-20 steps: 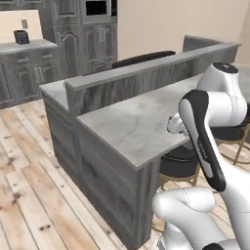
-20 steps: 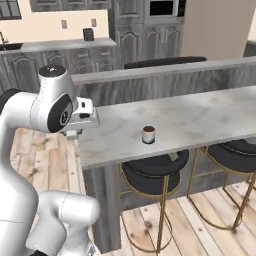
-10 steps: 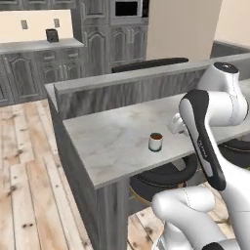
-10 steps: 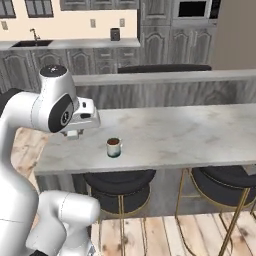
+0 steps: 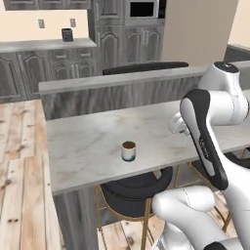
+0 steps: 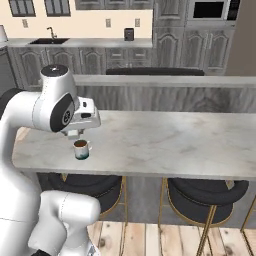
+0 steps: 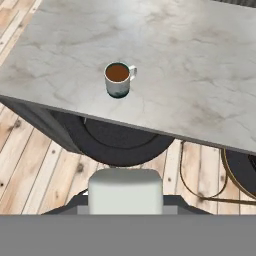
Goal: Pick up the marshmallow and place it in the cup of hot chocolate on the dining counter.
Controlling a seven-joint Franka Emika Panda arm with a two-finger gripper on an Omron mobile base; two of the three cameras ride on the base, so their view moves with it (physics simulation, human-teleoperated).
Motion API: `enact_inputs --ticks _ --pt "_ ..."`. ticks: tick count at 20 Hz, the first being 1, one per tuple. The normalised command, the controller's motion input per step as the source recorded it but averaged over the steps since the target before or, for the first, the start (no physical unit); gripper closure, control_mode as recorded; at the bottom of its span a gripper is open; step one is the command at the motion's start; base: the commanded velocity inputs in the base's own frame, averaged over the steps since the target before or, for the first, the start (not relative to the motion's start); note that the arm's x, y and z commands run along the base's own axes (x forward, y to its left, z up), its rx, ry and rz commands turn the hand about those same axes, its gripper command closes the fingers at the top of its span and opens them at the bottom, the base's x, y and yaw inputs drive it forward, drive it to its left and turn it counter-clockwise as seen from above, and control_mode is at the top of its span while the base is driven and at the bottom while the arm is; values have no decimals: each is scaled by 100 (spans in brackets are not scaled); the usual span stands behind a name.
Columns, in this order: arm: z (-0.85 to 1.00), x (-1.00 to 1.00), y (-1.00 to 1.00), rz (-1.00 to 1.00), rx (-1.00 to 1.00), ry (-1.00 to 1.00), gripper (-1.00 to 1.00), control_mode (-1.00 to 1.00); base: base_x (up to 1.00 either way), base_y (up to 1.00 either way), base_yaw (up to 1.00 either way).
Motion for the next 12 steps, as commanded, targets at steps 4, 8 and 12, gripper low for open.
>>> enact_inputs --ticks 4,8,12 --pt "0 0 0 0 0 0 100 100 41 -1 13" --pt "0 0 0 0 0 0 100 100 38 0 3" --pt "0 0 0 0 0 0 100 100 39 0 0"
